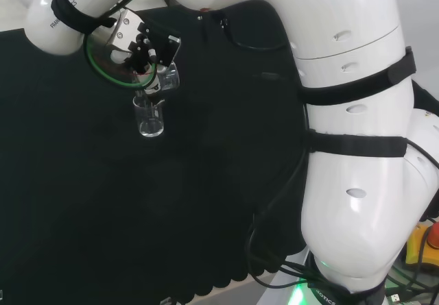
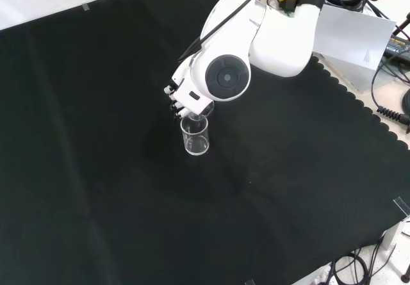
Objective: Pour the water from the handheld beaker into the one on the table.
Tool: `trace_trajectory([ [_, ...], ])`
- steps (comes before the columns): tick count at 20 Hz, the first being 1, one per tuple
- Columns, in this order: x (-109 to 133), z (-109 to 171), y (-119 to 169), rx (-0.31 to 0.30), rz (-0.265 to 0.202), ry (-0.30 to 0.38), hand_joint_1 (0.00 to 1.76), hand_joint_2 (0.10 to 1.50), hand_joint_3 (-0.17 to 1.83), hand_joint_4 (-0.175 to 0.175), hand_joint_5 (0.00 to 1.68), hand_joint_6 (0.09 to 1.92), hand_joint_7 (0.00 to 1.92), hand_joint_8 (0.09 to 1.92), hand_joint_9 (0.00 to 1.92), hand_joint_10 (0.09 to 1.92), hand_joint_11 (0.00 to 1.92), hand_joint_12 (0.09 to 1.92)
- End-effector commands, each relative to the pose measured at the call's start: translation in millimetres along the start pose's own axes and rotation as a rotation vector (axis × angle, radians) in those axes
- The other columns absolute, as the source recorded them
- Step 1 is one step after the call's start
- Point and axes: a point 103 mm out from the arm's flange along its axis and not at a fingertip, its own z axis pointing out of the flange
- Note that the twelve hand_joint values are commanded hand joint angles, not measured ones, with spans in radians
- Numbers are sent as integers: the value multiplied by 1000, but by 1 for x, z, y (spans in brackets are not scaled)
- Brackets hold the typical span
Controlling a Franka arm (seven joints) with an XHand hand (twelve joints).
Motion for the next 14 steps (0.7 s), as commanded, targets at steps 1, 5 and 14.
trace_trajectory([
  [1,-19,18,1,-11,7,27,1279,1137,-175,-175,1073,881,1124,876,1277,830,1182,741],
  [5,1,-7,1,19,26,-36,1279,1137,-175,-175,1073,881,1124,876,1277,831,1182,741],
  [14,-27,25,-1,-7,17,36,1279,1137,-175,-175,1072,882,1124,877,1277,831,1183,741],
])
